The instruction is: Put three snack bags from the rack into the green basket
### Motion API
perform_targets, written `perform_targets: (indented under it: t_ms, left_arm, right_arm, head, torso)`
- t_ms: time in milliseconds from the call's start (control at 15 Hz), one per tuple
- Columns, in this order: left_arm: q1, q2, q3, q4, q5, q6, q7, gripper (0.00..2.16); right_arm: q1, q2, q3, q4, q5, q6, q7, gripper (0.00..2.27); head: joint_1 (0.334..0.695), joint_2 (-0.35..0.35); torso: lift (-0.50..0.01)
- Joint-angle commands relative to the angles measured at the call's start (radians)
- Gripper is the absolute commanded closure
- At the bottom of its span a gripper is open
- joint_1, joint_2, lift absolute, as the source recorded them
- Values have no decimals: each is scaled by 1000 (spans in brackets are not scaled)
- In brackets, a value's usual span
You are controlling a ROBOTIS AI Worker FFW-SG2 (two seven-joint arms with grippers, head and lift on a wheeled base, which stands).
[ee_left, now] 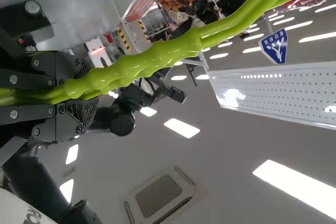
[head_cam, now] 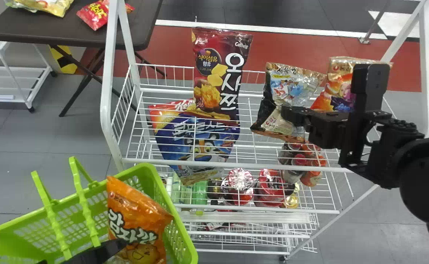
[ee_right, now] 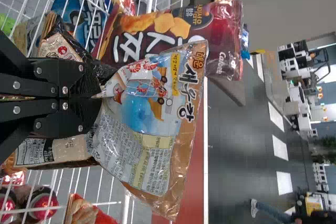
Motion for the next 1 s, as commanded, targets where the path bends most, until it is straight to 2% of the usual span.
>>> perform_targets:
  t_ms: [0,133,533,600,933]
  left_arm:
    - [4,1,8,0,1,0,-2,2148]
    - [5,1,8,-2,1,3,-3,2148]
    - [5,-3,4,-2,1,0,-2,2148]
    - [5,-5,1,-2,1,0,0,2145]
    - [5,-6,-26,-18,2,3,1,2148]
  right_arm:
    - [-1,4,3,16,-35,4,21,2246]
    - [11,3,-4,-17,-110,78,30,2246]
    - [45,1,-69,-124,-463,339,55,2246]
    - [45,9,-61,-124,-492,354,59,2246]
    - [39,70,48,-84,-492,351,104,2246]
  head:
    - [695,-54]
    - [695,-35]
    - [695,59]
    - [695,102]
    - [695,199]
  torso:
    - [0]
    - [0]
    - [0]
    - [0]
    - [0]
